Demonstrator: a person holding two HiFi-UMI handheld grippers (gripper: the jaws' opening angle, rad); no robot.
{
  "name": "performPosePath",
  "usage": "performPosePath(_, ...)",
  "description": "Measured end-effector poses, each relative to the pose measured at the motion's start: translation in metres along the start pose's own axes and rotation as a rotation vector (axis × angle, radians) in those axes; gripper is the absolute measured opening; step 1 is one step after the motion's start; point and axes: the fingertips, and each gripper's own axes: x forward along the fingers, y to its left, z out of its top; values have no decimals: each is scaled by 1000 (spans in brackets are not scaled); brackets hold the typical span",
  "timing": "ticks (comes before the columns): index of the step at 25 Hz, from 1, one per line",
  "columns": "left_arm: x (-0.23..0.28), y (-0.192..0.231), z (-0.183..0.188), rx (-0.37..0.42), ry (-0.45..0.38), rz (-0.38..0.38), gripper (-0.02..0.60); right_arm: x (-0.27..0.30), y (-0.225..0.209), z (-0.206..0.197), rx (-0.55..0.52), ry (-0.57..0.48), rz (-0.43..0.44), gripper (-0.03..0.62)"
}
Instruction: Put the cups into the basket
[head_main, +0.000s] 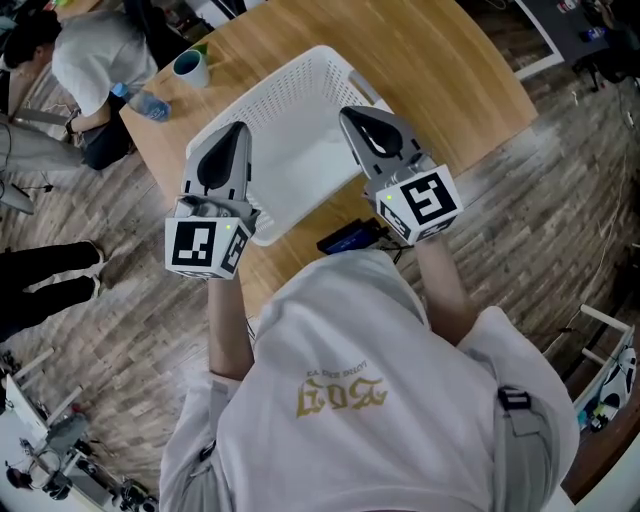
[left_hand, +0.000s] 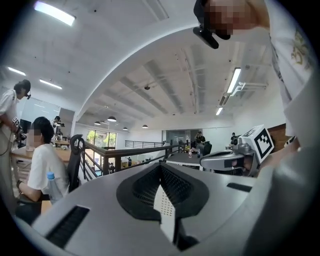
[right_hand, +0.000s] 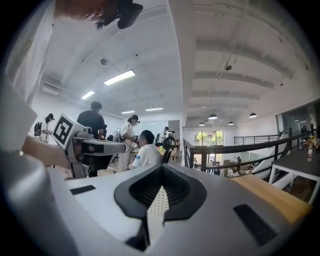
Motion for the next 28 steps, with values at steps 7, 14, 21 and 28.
performPosePath(7, -9, 0, -11, -48, -2, 39, 5, -10, 12, 6, -57, -57, -6, 10)
performPosePath(14, -16, -4, -19, -66, 10, 52, 5, -5, 18, 5, -52, -52, -7, 9)
performPosePath(21, -17, -3, -18, -47, 11, 63, 5, -4, 14, 7, -33, -60, -29, 9)
performPosePath(28, -17, -7, -10, -45, -4, 62, 5, -6, 14, 14, -32, -70, -39, 9)
